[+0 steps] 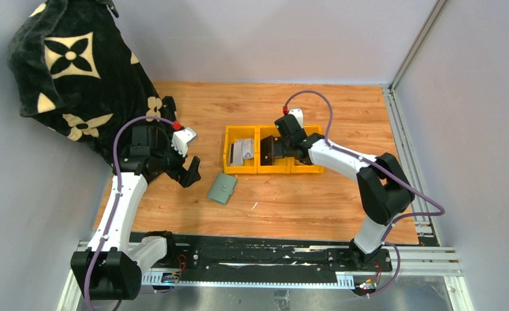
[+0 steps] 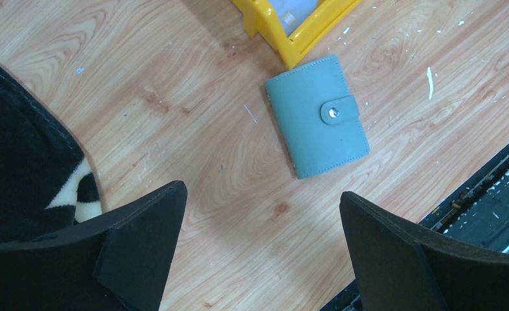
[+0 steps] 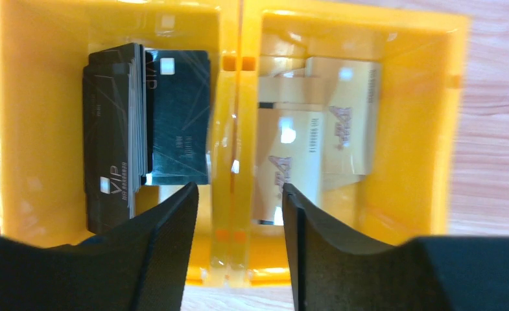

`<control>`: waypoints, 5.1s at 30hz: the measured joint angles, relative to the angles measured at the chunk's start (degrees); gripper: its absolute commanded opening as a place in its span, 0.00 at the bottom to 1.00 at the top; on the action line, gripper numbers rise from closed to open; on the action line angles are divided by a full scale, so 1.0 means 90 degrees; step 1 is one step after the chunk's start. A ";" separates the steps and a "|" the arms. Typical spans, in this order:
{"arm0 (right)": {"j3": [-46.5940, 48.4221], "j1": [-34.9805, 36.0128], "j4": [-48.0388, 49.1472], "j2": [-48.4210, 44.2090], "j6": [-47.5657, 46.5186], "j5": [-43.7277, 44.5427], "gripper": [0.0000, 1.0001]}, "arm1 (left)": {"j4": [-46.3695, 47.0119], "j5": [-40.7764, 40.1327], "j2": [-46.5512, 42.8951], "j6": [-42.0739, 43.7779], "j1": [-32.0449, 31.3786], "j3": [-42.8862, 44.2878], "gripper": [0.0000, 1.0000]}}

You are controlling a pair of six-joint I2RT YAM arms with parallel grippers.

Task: Take the credit cards out of the card holder
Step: Move the storage box to the center of the board, then open the card holder at the center of the board.

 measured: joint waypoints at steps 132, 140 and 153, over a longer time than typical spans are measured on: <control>0.4350 0.2312 0.0381 -0.0335 -0.0568 -0.8262 0.00 | -0.1039 0.5297 -0.1353 0.0384 0.0291 0.1719 0.90; 0.4454 0.2212 0.0355 -0.0316 -0.0483 -0.8371 0.00 | -0.1035 0.5277 -0.1644 0.0311 0.0262 0.1693 0.22; 0.4245 0.1909 0.0712 -0.0401 -0.0177 -0.8391 0.75 | -0.1069 0.5241 -0.1858 -0.0015 0.0255 0.1656 0.00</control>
